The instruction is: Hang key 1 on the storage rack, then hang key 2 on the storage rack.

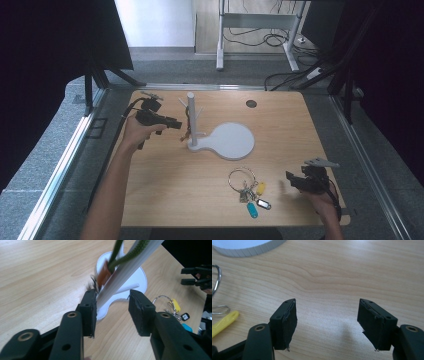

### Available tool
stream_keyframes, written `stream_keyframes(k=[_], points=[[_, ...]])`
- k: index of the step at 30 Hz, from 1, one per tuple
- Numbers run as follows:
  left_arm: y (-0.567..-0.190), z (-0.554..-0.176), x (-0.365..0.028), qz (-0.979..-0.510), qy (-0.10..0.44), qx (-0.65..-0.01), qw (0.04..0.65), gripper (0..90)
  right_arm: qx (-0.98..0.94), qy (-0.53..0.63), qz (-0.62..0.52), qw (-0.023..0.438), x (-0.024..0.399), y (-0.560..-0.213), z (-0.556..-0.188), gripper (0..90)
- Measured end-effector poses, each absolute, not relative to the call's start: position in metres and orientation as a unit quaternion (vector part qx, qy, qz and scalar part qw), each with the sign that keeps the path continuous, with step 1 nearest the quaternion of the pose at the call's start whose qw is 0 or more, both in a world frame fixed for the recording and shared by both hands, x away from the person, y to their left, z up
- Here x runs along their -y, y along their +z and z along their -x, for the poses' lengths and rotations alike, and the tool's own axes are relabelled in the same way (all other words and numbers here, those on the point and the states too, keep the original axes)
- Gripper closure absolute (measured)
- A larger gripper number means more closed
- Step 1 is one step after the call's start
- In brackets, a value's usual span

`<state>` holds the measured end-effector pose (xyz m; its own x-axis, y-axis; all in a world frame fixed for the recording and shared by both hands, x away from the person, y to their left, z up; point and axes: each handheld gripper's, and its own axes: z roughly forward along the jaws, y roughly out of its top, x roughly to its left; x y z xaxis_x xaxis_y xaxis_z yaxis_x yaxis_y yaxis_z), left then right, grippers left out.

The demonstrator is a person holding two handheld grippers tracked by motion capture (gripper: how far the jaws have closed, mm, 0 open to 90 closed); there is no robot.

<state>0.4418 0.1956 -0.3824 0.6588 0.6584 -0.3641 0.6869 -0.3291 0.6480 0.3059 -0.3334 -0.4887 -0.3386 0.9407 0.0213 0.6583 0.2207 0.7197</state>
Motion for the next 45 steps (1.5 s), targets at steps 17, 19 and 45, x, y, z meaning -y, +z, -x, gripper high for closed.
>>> stream_keyframes(k=[17,19,45], points=[[-0.380,-0.385,-0.206,-0.817,0.055,-0.403,0.408,44.1,-0.768,0.349,-0.483,0.236,0.314,-0.465,-0.295,32.4],[-0.381,-0.381,-0.205,-0.819,0.057,-0.398,0.409,43.8,-0.768,0.349,-0.481,0.237,0.312,-0.465,-0.294,32.6],[-0.426,-0.326,-0.219,-0.828,0.056,-0.401,0.388,40.3,-0.842,0.324,-0.383,0.197,0.279,-0.423,-0.301,39.7]])
